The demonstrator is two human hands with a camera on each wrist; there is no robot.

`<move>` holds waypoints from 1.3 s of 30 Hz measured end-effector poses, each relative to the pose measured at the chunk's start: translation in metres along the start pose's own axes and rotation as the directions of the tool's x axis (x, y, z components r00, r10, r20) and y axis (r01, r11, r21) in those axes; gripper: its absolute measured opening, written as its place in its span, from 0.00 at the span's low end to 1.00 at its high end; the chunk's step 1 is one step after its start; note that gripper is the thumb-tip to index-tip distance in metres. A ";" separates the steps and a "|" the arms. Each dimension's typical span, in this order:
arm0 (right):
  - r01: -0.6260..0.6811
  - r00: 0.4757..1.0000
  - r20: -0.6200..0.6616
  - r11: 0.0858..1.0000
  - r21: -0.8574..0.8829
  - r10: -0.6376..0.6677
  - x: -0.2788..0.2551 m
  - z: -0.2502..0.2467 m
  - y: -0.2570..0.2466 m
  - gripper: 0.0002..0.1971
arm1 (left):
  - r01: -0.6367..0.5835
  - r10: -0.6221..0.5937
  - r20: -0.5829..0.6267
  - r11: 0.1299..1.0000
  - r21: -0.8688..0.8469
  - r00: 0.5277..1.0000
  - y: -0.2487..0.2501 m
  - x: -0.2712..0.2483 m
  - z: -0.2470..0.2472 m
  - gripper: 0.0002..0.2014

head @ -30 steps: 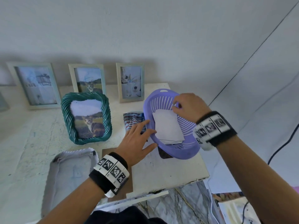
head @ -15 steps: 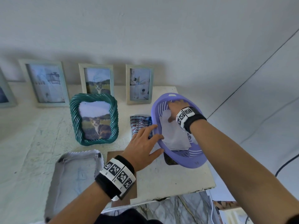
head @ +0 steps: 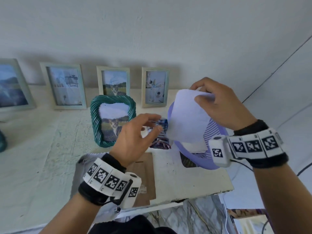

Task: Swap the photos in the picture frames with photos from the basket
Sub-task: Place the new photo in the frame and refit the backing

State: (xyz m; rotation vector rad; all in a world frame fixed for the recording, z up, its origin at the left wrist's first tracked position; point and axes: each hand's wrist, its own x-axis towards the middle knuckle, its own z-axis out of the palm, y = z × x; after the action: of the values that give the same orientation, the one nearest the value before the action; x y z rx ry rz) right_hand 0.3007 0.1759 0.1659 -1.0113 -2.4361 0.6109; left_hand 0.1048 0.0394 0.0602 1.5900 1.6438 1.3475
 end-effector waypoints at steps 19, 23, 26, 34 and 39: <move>-0.245 0.949 0.304 0.804 0.541 0.085 -0.074 0.221 -0.058 0.10 | 0.482 -0.486 -0.101 0.874 -0.061 0.868 -0.083 -0.136 -0.118 0.05; -0.268 0.937 0.330 0.837 0.477 0.112 -0.085 0.241 -0.059 0.12 | 0.525 -0.519 -0.103 0.850 0.045 0.849 -0.097 -0.150 -0.116 0.05; -0.247 0.943 0.305 0.892 0.379 0.132 -0.091 0.253 -0.056 0.10 | 0.514 -0.505 -0.098 0.849 0.122 0.858 -0.099 -0.154 -0.115 0.09; -0.279 0.935 0.290 0.928 0.246 0.204 -0.100 0.262 -0.056 0.09 | 0.464 -0.458 -0.077 0.861 0.209 0.886 -0.104 -0.156 -0.110 0.10; -0.248 0.941 0.277 0.954 0.169 0.195 -0.102 0.265 -0.061 0.09 | 0.459 -0.452 -0.093 0.845 0.273 0.887 -0.113 -0.159 -0.112 0.06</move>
State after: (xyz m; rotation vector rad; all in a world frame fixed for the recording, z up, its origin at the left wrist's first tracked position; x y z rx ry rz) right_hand 0.1894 0.0011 -0.0377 -1.1945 -2.4272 1.1073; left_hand -0.0108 -0.1263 -0.0384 1.2070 2.1425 0.9115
